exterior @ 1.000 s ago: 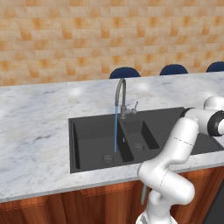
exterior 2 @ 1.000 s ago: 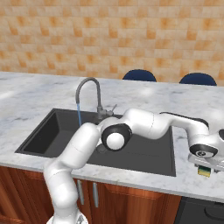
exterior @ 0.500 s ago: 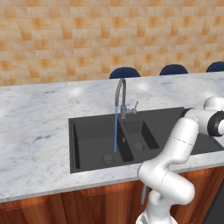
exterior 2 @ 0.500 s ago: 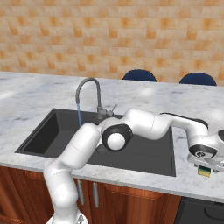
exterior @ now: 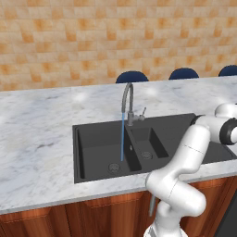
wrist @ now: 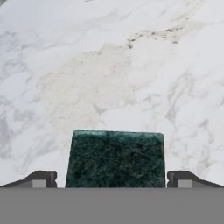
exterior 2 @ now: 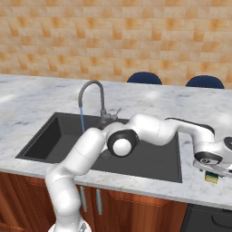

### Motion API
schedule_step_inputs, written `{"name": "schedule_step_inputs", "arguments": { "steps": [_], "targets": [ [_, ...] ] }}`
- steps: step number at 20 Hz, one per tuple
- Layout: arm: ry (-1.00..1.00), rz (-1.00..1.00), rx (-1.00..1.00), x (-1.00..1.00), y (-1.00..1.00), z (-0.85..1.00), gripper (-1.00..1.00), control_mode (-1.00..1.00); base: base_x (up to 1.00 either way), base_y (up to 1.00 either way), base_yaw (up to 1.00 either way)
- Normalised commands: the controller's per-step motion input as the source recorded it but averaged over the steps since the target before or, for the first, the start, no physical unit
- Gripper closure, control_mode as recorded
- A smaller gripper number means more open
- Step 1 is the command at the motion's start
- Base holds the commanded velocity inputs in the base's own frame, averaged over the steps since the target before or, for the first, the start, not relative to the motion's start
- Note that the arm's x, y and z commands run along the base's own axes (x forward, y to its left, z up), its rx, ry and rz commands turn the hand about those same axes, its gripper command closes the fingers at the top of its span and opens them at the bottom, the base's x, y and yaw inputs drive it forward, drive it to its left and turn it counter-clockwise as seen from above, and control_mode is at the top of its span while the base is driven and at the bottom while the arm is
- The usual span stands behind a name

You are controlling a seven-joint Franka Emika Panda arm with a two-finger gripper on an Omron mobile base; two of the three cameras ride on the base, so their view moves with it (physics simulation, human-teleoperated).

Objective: Soak the sponge with water for a few seconds and then drop it inside the sink.

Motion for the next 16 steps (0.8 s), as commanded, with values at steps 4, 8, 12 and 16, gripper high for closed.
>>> {"name": "schedule_step_inputs", "arguments": {
  "steps": [4, 8, 12, 16],
  "targets": [
    [0.0, 0.0, 0.0, 0.0, -0.01, -0.24, -1.0, -1.0, 0.0, 0.0, 0.0],
    [0.0, 0.0, 0.0, 0.0, 0.0, 0.0, -1.0, -1.0, 0.0, 0.0, 0.0],
    [0.0, 0.0, 0.0, 0.0, 0.0, 0.0, 1.0, -1.0, 0.0, 0.0, 0.0],
    [0.0, 0.0, 0.0, 0.0, 0.0, 0.0, 1.0, -1.0, 0.0, 0.0, 0.0]
  ]
}}
